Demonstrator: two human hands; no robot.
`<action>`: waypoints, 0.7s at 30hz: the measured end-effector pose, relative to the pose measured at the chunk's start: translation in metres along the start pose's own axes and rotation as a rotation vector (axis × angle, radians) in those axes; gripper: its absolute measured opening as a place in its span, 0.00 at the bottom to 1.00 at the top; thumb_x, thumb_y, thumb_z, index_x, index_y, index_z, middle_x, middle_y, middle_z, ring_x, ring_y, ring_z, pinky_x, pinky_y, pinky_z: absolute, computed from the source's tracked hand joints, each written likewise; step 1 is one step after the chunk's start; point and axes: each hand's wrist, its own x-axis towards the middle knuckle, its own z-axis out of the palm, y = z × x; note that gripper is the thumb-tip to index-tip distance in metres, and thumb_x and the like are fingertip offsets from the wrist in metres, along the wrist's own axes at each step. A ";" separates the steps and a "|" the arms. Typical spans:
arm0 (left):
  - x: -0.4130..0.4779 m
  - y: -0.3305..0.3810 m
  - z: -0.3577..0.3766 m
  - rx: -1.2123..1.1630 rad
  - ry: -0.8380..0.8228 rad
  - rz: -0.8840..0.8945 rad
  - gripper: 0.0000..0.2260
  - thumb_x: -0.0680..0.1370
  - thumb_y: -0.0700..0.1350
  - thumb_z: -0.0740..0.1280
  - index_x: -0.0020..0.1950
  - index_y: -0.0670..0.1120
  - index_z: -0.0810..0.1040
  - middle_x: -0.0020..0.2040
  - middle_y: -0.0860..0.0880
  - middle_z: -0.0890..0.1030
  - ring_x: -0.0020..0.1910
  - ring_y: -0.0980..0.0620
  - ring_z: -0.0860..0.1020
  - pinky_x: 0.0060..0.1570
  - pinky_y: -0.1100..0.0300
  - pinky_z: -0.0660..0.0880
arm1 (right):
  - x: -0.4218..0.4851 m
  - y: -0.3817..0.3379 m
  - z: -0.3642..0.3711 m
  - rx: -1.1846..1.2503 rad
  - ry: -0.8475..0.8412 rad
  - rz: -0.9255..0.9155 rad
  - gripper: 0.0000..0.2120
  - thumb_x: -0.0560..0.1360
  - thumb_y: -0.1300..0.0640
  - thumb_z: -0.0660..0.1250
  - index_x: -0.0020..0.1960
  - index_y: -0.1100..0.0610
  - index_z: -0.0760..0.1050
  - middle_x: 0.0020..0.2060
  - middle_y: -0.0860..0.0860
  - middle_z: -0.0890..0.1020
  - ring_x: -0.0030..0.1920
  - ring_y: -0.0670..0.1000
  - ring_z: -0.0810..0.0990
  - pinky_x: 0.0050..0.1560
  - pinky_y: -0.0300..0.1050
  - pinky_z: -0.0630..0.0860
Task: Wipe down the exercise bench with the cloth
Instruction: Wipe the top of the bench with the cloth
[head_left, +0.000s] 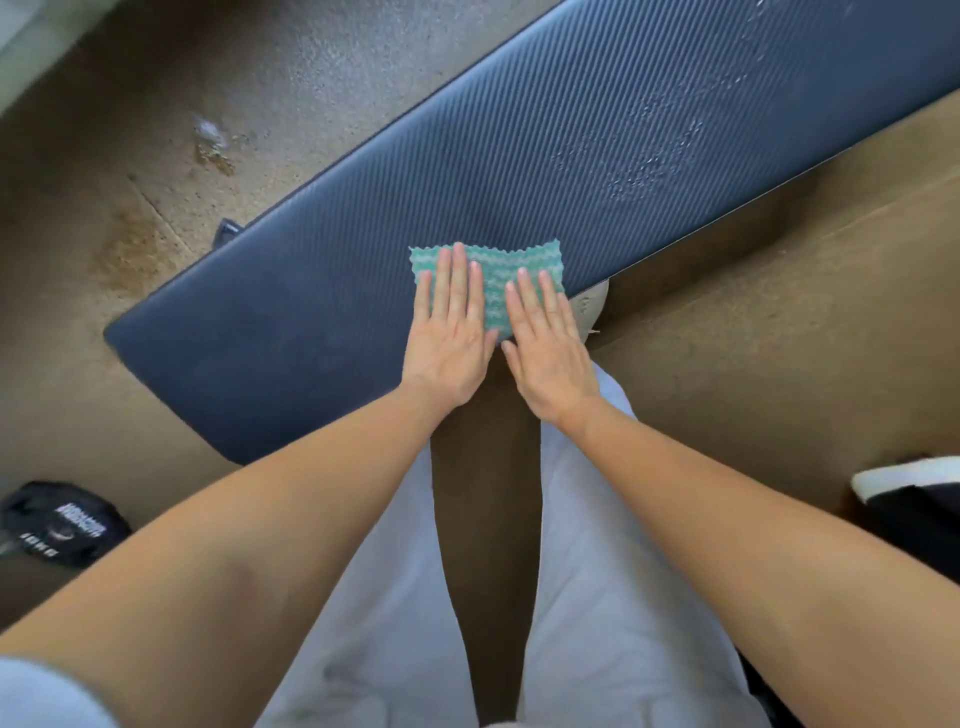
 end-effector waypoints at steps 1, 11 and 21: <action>0.007 -0.001 -0.004 0.002 0.002 -0.011 0.35 0.86 0.57 0.51 0.83 0.36 0.45 0.83 0.33 0.44 0.82 0.33 0.44 0.80 0.37 0.48 | 0.003 0.003 -0.001 -0.011 -0.012 -0.056 0.32 0.85 0.50 0.55 0.83 0.59 0.47 0.83 0.58 0.49 0.82 0.58 0.45 0.81 0.54 0.43; 0.133 -0.031 -0.085 -0.017 0.148 -0.068 0.35 0.85 0.59 0.48 0.83 0.37 0.44 0.83 0.34 0.45 0.83 0.35 0.45 0.81 0.39 0.46 | 0.142 0.052 -0.092 -0.154 0.133 -0.002 0.33 0.85 0.38 0.43 0.83 0.55 0.44 0.82 0.58 0.46 0.82 0.57 0.44 0.82 0.55 0.45; 0.127 0.003 -0.077 0.035 0.152 0.074 0.35 0.86 0.59 0.46 0.82 0.35 0.43 0.83 0.33 0.46 0.82 0.34 0.45 0.80 0.36 0.47 | 0.107 0.094 -0.086 -0.201 0.100 -0.019 0.36 0.84 0.36 0.39 0.83 0.57 0.41 0.82 0.61 0.45 0.82 0.60 0.44 0.81 0.60 0.47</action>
